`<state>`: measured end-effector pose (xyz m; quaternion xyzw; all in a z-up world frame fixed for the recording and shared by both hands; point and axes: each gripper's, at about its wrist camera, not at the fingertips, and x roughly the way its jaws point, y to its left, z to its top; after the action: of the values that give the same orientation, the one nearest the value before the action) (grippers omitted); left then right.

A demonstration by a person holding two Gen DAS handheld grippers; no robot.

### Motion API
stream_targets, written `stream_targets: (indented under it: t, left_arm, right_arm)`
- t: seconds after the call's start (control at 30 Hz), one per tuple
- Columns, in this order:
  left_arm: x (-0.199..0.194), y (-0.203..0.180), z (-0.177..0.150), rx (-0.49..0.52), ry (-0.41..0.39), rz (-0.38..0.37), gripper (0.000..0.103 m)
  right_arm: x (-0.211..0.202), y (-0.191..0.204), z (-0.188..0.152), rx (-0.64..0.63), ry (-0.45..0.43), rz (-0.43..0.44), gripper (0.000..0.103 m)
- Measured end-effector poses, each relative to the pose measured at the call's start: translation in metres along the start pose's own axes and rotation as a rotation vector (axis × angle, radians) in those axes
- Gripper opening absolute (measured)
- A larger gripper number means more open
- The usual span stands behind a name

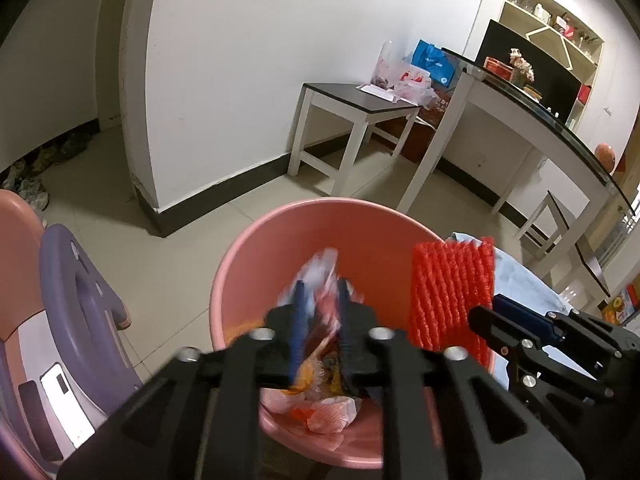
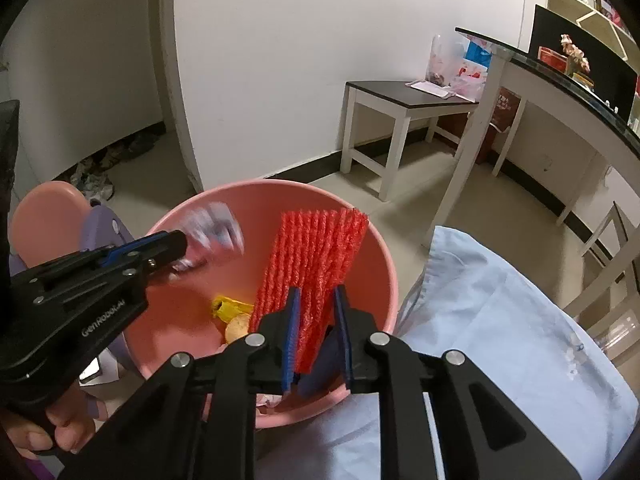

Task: Collect trash
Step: 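Carry the wrapper and red net over the pink bucket and open both tools, then withdraw both open tools from the pink bucket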

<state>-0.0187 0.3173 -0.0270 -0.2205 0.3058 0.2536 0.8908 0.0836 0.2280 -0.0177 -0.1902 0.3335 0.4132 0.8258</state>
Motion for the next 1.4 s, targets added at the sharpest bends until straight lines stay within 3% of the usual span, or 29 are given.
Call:
stream_targets:
  t: [0.03, 0.1, 0.6, 1.4]
  left_arm:
    - [0.0, 0.0, 0.0, -0.002, -0.002, -0.005, 0.032]
    - [0.0, 0.0, 0.0, 0.004, -0.003, -0.005, 0.034]
    - [-0.007, -0.007, 0.001, 0.024, -0.01, 0.002, 0.035]
    - [-0.078, -0.042, -0.015, 0.089, -0.093, -0.01, 0.035]
  right_arm:
    - [0.0, 0.0, 0.0, 0.001, 0.0, 0.001, 0.02]
    - [-0.001, -0.001, -0.001, 0.002, -0.005, 0.005, 0.034]
    - [-0.023, -0.004, -0.007, 0.035, -0.037, 0.031, 0.043]
    - [-0.11, -0.02, -0.05, 0.143, -0.13, 0.047, 0.063]
